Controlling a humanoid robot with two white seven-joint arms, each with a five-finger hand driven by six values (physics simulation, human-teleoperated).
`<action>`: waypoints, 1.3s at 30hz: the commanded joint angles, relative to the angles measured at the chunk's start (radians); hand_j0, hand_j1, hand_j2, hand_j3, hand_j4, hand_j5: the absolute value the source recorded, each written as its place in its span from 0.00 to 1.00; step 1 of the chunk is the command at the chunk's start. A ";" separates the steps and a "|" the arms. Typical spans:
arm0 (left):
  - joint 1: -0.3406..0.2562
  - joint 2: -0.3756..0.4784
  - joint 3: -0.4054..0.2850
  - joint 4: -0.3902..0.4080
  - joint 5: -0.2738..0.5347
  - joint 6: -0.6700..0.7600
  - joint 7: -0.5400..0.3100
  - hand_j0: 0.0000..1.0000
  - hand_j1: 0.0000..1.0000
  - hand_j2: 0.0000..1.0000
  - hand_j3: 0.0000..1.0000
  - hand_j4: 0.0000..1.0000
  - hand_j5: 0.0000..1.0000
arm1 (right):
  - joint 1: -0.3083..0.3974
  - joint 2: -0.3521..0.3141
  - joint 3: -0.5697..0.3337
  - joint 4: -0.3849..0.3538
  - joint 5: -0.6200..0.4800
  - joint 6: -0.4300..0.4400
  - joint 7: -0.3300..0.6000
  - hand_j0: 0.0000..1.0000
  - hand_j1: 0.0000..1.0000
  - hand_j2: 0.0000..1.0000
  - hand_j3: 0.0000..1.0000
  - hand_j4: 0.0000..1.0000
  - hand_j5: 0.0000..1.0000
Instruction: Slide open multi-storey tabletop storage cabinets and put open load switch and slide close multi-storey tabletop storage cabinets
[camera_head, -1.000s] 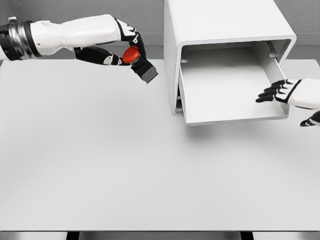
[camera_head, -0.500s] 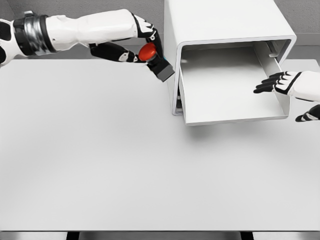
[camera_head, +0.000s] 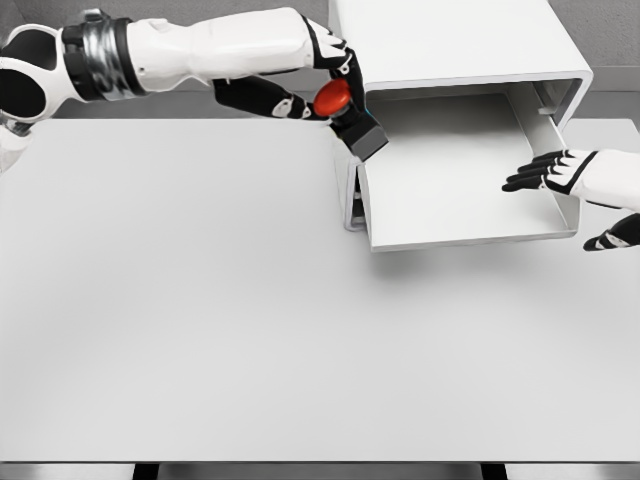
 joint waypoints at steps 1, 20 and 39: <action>0.000 -0.015 0.006 0.000 0.004 0.002 0.000 0.46 0.46 0.46 0.46 0.46 0.46 | 0.000 -0.003 -0.002 -0.001 -0.008 0.002 -0.001 1.00 1.00 1.00 1.00 1.00 1.00; -0.038 -0.138 0.004 0.006 -0.139 0.002 -0.006 0.46 0.46 0.46 0.46 0.46 0.46 | 0.012 0.020 -0.002 -0.001 -0.014 0.002 -0.002 1.00 1.00 1.00 1.00 1.00 1.00; -0.117 -0.278 -0.019 0.124 -0.307 0.002 -0.008 0.46 0.46 0.46 0.46 0.46 0.46 | 0.020 0.018 0.001 -0.001 -0.017 0.002 -0.002 1.00 1.00 1.00 1.00 1.00 1.00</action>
